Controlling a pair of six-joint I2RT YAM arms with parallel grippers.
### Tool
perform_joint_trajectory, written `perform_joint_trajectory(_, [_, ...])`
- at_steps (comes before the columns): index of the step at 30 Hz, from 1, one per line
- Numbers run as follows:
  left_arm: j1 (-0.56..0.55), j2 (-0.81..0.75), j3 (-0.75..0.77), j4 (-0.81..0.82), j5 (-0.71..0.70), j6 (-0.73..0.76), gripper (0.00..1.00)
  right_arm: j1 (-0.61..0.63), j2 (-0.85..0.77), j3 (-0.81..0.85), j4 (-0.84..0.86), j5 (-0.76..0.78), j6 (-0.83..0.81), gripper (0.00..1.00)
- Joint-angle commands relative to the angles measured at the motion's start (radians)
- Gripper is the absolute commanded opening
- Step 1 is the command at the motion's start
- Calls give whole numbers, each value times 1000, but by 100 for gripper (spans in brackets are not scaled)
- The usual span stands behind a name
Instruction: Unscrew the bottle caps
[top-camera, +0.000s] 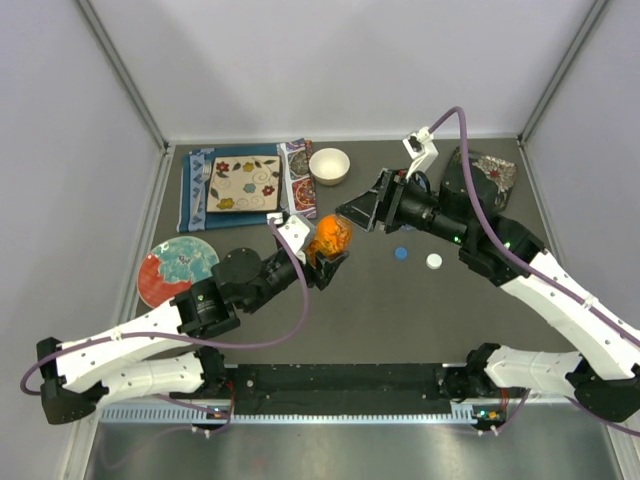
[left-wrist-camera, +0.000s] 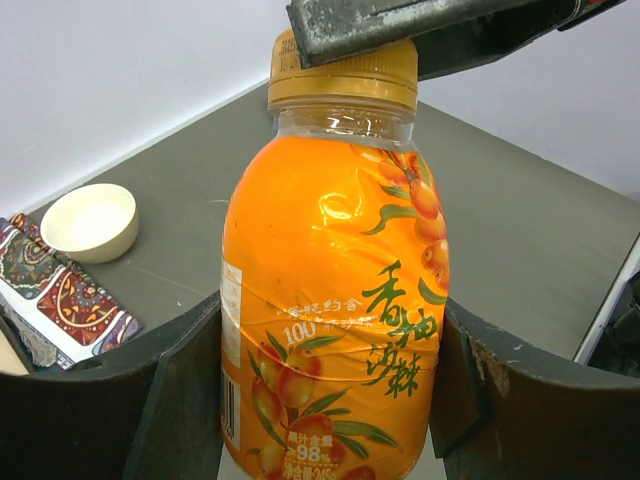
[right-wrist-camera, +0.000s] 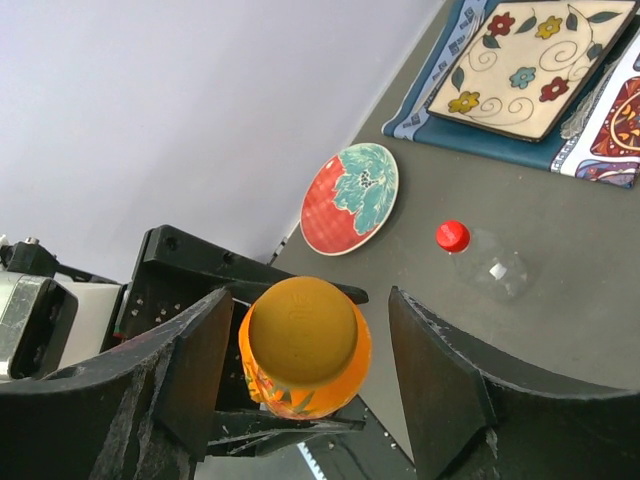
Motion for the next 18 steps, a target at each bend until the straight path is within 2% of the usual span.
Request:
perform_joint_trajectory(1, [-5, -22, -7, 75, -34, 9, 32, 12, -14, 4, 29, 9, 11, 63])
perform_joint_trajectory(3, [-5, -27, -12, 77, -36, 5, 32, 17, -12, 1, 29, 4, 8, 61])
perform_joint_trajectory(6, [-5, -32, -15, 80, -37, 2, 32, 15, -12, -5, 29, 2, 8, 50])
perform_joint_trajectory(7, [-5, -33, -16, 80, -37, 2, 33, 15, -12, -7, 30, -1, 8, 43])
perform_joint_trajectory(12, [-5, -42, -16, 83, -36, -2, 33, 15, -11, -16, 34, -22, 3, 29])
perform_joint_trajectory(15, [-3, -50, -18, 86, -22, -7, 34, 15, -15, -25, 35, -42, -3, 14])
perform_joint_trajectory(16, [-5, -56, -21, 89, -8, -10, 34, 17, -15, -25, 35, -51, -11, 2])
perform_joint_trajectory(18, [-3, -64, -24, 98, 21, -33, 35, 15, -15, -24, 35, -86, -37, 0])
